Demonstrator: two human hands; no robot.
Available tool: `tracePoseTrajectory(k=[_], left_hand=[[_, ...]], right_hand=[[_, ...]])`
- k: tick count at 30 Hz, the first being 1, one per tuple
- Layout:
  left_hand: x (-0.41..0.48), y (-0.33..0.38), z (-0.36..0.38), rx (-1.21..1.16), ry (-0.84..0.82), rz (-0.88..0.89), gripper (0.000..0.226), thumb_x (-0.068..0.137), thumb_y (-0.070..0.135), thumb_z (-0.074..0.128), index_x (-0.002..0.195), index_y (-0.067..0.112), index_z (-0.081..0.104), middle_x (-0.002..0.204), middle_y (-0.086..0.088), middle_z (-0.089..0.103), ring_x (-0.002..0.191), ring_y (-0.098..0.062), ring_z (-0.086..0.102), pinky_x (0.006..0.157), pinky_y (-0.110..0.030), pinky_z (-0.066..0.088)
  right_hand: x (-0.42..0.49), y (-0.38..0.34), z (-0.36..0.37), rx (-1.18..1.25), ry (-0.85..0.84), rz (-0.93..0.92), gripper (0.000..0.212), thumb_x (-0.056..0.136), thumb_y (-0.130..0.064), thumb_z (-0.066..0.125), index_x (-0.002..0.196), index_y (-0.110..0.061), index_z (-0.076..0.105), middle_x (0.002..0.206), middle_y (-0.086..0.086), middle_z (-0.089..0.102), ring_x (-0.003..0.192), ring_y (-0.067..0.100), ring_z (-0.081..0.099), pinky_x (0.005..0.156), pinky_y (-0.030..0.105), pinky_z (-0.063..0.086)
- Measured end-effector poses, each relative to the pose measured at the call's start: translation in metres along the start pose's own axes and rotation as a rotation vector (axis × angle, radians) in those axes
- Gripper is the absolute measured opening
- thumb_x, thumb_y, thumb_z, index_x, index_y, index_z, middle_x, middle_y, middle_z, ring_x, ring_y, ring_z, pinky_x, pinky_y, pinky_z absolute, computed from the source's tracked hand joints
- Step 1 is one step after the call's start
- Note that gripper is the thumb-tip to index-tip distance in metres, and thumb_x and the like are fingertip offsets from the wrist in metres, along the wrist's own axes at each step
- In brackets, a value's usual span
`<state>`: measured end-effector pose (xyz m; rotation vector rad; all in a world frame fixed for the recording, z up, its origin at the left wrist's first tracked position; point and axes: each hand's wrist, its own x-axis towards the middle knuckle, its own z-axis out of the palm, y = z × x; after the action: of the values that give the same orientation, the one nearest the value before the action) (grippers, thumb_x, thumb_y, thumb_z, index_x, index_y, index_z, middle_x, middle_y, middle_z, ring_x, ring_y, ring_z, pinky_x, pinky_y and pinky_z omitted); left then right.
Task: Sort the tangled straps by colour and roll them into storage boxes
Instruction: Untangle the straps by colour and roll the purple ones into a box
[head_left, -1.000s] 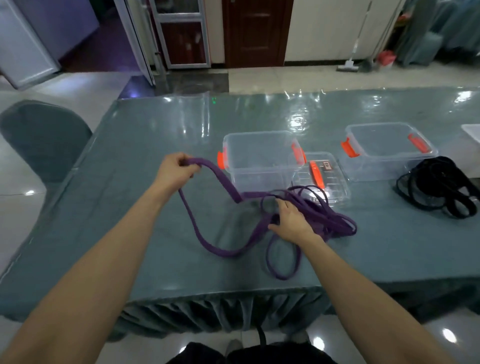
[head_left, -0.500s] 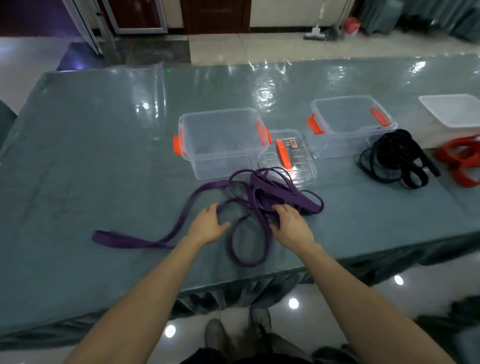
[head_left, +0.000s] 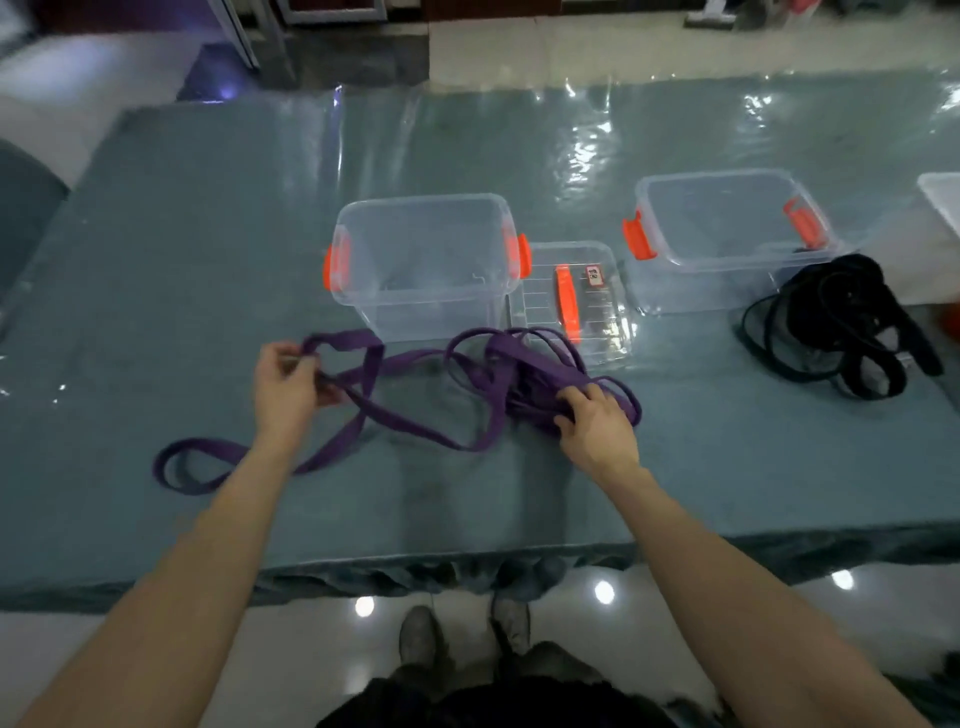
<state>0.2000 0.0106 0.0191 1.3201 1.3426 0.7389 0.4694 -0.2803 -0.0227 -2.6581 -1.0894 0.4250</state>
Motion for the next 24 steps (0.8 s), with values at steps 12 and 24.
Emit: tracePoseTrajectory(k=[12, 24], left_hand=[[-0.073, -0.062, 0.089, 1.105, -0.534, 0.326, 0.082, 0.100, 0.053, 0.071, 0.162, 0.011, 0.040, 0.156, -0.016, 0.054, 0.143, -0.038, 0.051, 0.118, -0.047, 0.041], [-0.057, 0.118, 0.086, 0.095, -0.621, 0.329, 0.019, 0.098, 0.003, 0.053, 0.106, -0.002, 0.069, 0.083, -0.007, 0.068, 0.077, -0.017, 0.061, 0.079, -0.024, 0.049]], right_hand=[[0.016, -0.001, 0.004, -0.174, 0.121, -0.085, 0.068, 0.096, -0.039, 0.072, 0.154, -0.013, 0.048, 0.143, 0.013, 0.054, 0.132, 0.037, 0.051, 0.105, 0.055, 0.048], [0.020, -0.033, -0.013, 0.194, 0.073, -0.373, 0.117, 0.083, -0.058, 0.079, 0.171, -0.015, 0.016, 0.173, 0.004, 0.032, 0.162, 0.025, 0.025, 0.134, 0.047, 0.019]])
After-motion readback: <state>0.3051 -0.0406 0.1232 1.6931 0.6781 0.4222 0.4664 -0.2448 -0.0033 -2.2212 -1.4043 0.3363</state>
